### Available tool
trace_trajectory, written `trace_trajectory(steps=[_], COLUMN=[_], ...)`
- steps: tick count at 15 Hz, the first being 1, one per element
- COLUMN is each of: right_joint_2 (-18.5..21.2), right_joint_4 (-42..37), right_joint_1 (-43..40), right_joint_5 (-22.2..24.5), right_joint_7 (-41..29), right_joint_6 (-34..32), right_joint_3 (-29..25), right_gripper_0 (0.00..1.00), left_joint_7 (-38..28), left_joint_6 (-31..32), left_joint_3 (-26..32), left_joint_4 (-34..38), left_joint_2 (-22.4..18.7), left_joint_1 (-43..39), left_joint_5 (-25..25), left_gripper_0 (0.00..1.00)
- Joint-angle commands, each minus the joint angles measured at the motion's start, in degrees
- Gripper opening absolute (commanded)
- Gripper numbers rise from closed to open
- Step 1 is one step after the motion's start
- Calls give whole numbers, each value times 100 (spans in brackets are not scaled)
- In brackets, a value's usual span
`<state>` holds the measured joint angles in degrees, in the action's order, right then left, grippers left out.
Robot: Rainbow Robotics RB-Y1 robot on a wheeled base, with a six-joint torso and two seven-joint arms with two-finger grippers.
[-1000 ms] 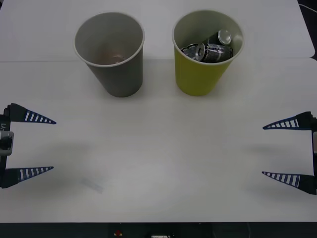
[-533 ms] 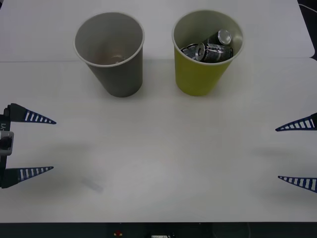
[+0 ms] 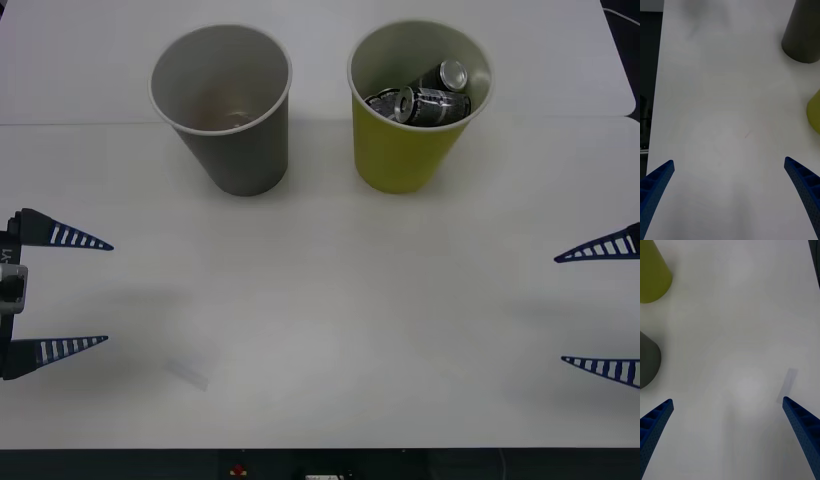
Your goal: Put the can into the green bin and the plastic bottle into the gray bin
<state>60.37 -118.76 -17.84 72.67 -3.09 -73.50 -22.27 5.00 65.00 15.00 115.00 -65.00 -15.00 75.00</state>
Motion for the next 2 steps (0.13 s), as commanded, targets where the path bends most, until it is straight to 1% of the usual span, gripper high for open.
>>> trace_trajectory(steps=[1, 2], right_joint_2=[-7, -7], right_joint_4=[-16, -7], right_joint_1=[0, 0], right_joint_5=[-7, 10], right_joint_7=[1, -7], right_joint_6=[47, 47], right_joint_3=[38, 29], right_gripper_0=[100, 100], left_joint_7=[0, 0], left_joint_6=[0, 0], left_joint_3=[0, 0], left_joint_4=[0, 0], left_joint_2=[0, 0], left_joint_1=[0, 0], left_joint_5=[0, 0], left_gripper_0=[100, 100])
